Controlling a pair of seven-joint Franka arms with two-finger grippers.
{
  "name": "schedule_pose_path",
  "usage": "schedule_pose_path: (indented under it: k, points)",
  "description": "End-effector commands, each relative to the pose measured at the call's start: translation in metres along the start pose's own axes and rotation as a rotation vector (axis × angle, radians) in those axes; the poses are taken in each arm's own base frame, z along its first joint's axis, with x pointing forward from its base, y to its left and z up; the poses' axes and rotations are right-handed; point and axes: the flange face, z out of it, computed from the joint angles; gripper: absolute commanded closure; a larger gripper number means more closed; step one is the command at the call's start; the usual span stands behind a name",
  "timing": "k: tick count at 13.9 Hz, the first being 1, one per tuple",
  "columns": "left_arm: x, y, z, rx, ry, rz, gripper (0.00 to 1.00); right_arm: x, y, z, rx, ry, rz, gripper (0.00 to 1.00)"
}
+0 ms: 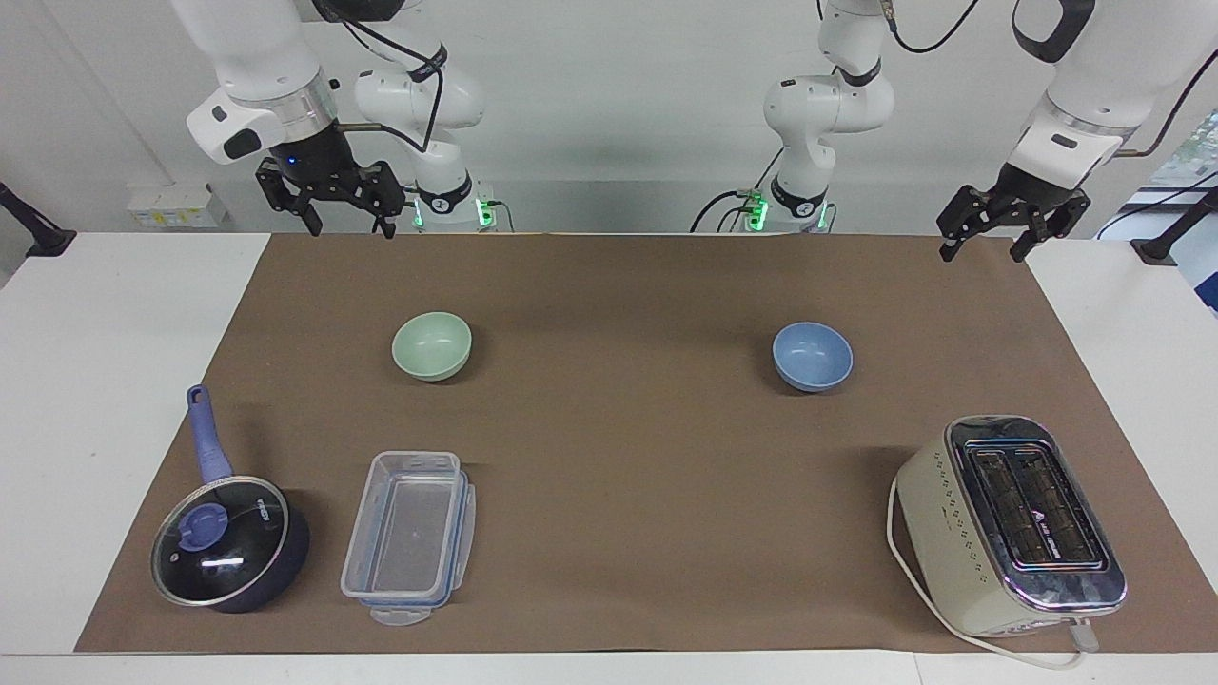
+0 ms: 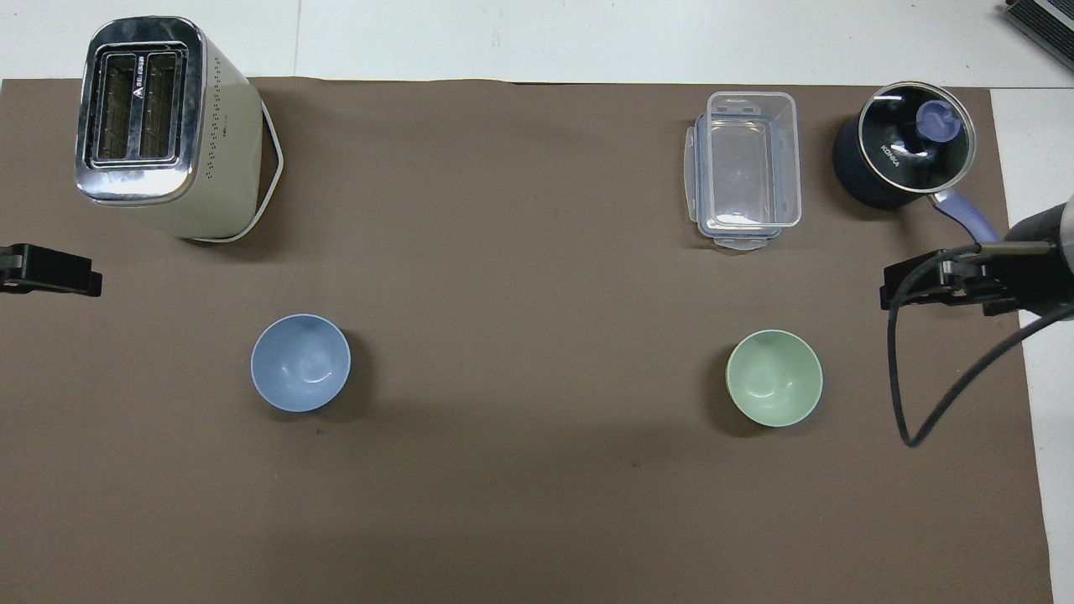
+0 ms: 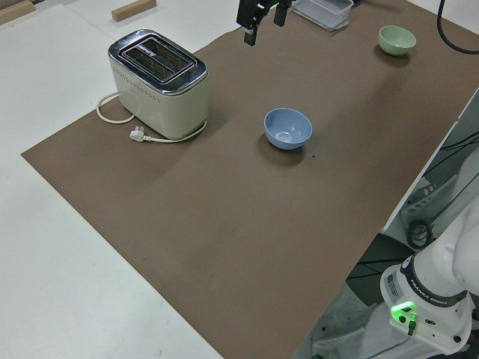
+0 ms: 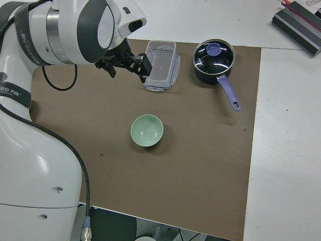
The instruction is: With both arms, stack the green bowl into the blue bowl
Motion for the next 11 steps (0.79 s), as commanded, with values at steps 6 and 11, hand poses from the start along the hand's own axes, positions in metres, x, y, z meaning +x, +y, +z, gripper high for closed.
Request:
schedule_pose_path:
  k: [6, 11]
  points:
    - [-0.007, -0.007, -0.001, 0.012, -0.022, 0.024, 0.00, -0.001, 0.000, -0.001, -0.002, 0.034, 0.071, 0.00]
    - [-0.005, -0.007, 0.022, 0.006, -0.040, 0.030, 0.00, -0.001, 0.000, -0.001, -0.011, 0.036, 0.063, 0.00]
